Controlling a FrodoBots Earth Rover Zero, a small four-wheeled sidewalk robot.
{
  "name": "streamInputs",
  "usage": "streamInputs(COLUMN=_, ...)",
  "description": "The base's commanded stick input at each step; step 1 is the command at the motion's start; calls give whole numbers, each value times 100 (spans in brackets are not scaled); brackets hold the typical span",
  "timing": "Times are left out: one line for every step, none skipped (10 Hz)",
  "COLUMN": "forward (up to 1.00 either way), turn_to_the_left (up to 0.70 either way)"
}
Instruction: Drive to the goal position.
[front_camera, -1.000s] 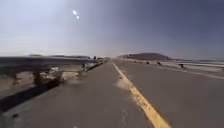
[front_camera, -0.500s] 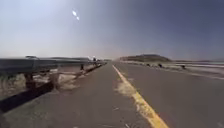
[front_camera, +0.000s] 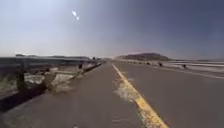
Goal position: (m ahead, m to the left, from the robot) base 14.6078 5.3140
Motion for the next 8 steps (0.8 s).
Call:
streamInputs(forward=50, turn_to_the_left=0)
streamInputs(forward=50, turn_to_the_left=0)
streamInputs(forward=50, turn_to_the_left=0)
streamInputs(forward=50, turn_to_the_left=0)
streamInputs(forward=50, turn_to_the_left=0)
streamInputs(forward=50, turn_to_the_left=0)
streamInputs(forward=50, turn_to_the_left=0)
streamInputs(forward=50, turn_to_the_left=0)
